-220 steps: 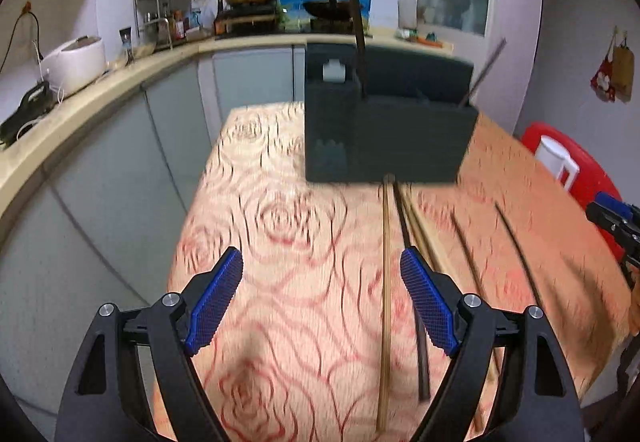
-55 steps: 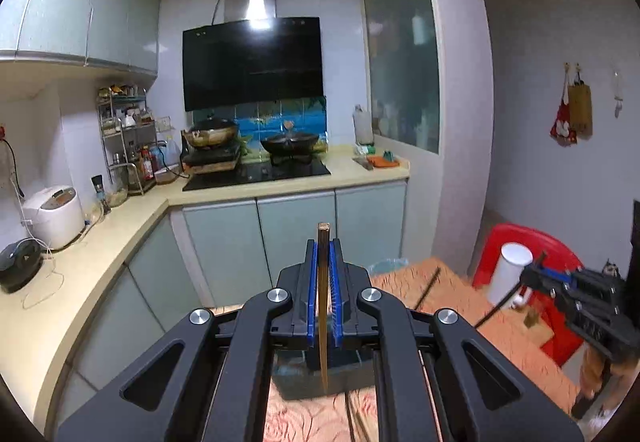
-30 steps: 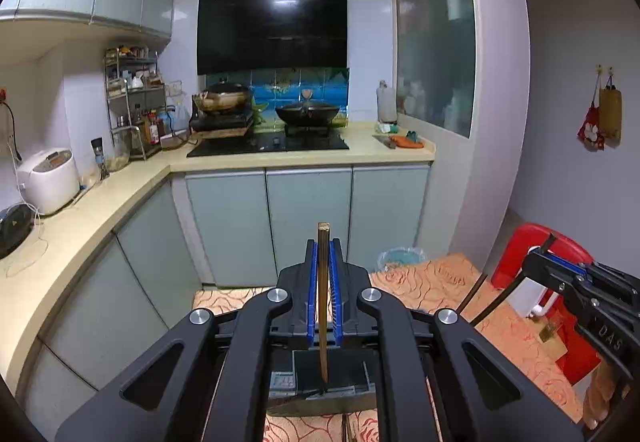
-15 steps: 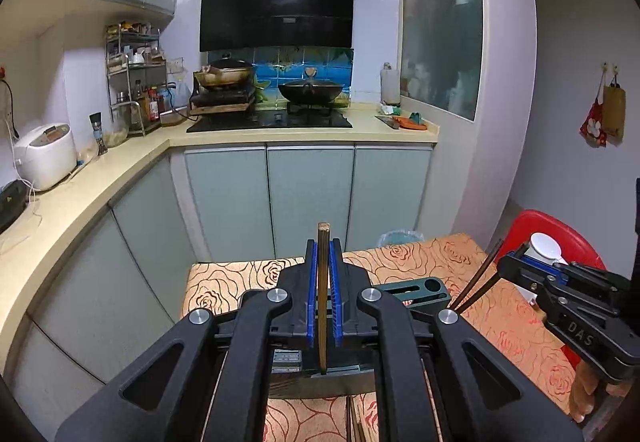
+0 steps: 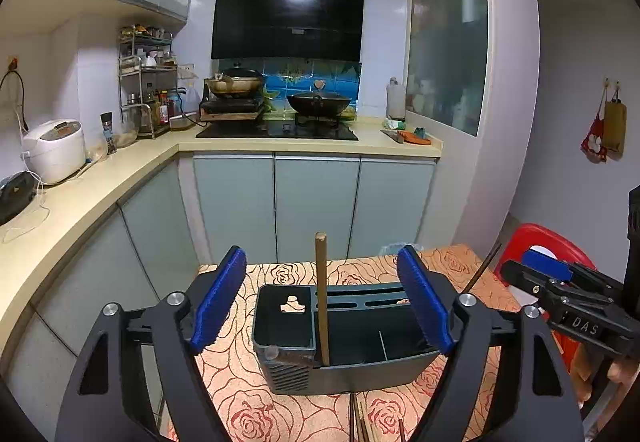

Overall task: Organize utensils
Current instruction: 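Open both tools to drop the chopsticks into the black caddy, then move both open tools back toward the remaining chopsticks on the table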

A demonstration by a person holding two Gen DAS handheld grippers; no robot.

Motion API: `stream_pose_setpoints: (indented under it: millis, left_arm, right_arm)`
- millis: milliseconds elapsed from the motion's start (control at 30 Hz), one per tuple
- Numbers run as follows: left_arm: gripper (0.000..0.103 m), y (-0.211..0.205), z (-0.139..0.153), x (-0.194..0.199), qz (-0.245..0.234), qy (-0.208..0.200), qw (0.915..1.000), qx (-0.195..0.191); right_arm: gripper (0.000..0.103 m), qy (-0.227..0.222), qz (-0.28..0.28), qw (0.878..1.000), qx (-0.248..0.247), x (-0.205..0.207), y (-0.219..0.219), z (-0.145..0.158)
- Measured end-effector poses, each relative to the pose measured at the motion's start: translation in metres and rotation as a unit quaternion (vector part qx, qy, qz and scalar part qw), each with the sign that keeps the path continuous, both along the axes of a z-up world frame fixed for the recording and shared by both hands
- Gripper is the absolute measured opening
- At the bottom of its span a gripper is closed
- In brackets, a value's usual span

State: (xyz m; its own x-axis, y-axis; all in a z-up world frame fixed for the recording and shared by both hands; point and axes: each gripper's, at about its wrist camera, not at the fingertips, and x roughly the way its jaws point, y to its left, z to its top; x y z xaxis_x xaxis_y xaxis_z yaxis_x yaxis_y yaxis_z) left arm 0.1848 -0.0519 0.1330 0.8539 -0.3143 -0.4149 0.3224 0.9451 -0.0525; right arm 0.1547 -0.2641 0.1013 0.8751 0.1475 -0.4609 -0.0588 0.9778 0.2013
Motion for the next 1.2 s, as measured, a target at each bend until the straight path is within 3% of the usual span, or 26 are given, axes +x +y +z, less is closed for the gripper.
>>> stream_pose_setpoints:
  millis: [167,600,867,1000,1200]
  left_arm:
    - [0.086,0.008,-0.002,-0.016,-0.002,-0.012,0.9999,-0.004]
    - [0.087,0.028,-0.053,-0.058,-0.005,0.011,0.9998,0.013]
    - [0.087,0.042,-0.113,-0.087,-0.010,0.051,0.9976,0.045]
    - [0.087,0.049,-0.145,-0.102,-0.010,0.085,0.9948,0.056]
    - [0.087,0.050,-0.183,-0.129,-0.005,0.100,0.9895,0.104]
  right_arm:
    - [0.056,-0.012,-0.006,1.000,-0.003,-0.016,-0.007,0.003]
    - [0.059,-0.024,-0.028,0.999,-0.023,-0.073,-0.018,-0.019]
    - [0.061,0.005,-0.026,0.998,-0.059,-0.115,-0.008,-0.070]
    - [0.068,0.015,-0.034,0.997,-0.071,-0.134,-0.002,-0.093]
    - [0.068,0.046,-0.011,0.996,-0.071,-0.154,0.010,-0.126]
